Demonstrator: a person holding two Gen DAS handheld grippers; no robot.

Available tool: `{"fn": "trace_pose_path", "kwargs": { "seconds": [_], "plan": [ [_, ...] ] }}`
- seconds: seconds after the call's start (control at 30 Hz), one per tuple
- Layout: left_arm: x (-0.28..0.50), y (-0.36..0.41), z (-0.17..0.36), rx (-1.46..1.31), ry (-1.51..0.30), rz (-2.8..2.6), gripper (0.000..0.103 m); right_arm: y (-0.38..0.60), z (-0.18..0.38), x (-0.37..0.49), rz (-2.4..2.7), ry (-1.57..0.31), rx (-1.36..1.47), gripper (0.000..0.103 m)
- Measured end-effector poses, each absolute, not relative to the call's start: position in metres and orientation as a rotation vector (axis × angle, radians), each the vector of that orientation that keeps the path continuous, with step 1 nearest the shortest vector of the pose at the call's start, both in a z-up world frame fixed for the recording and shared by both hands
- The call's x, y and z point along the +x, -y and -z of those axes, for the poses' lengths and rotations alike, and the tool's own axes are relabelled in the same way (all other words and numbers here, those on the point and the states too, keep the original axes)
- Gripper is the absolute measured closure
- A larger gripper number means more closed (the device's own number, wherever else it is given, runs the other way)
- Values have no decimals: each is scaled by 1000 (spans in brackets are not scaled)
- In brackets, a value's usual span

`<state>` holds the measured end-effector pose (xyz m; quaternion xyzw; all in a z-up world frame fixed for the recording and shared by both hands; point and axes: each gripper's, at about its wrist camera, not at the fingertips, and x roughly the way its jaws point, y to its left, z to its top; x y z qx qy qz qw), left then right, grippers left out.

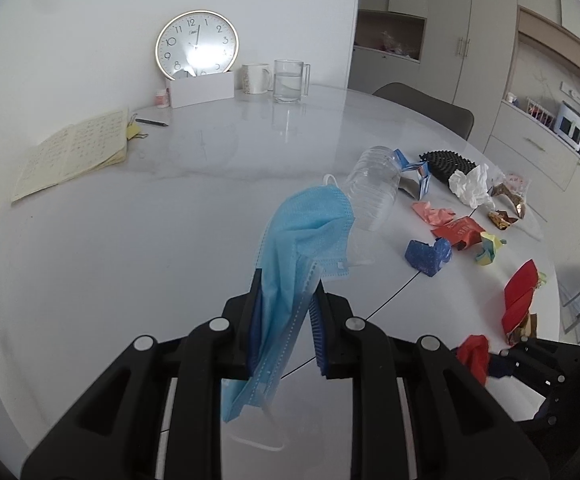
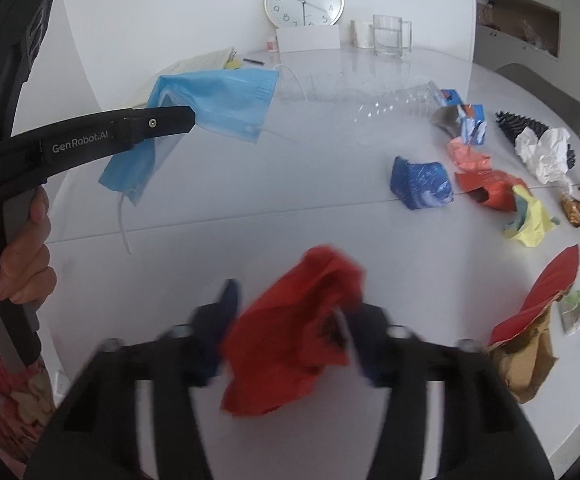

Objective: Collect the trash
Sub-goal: 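Carry mask and red bag over the white bin and open both tools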

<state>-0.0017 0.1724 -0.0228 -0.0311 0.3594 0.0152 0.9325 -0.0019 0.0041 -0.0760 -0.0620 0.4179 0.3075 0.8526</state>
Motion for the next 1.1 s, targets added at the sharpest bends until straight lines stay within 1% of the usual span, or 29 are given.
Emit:
{"fn": "trace_pose_path", "kwargs": {
  "seconds": [0.13, 0.23, 0.4, 0.57, 0.73, 0.9, 1.1],
  "plan": [
    [-6, -163, 18, -54, -730, -16, 82, 5, 67, -11, -657, -847, -104, 65],
    [-13, -146, 10, -25, -713, 12, 82, 26, 49, -20, -654, -800, -68, 65],
    [-28, -98, -8, 6, -682, 132, 82, 94, 16, -41, -547, -706, 5, 65],
    [-43, -25, -16, 39, -683, 328, 82, 180, -2, -65, -326, -651, 62, 65],
    [-56, 60, -2, 90, -749, 541, 82, 249, 10, -75, -150, -675, 124, 65],
    [-69, 143, 33, 171, -846, 689, 82, 300, 33, -80, -44, -726, 165, 65],
    [-66, 200, 78, 230, -968, 736, 82, 342, 65, -75, 16, -788, 211, 65]
  ]
}}
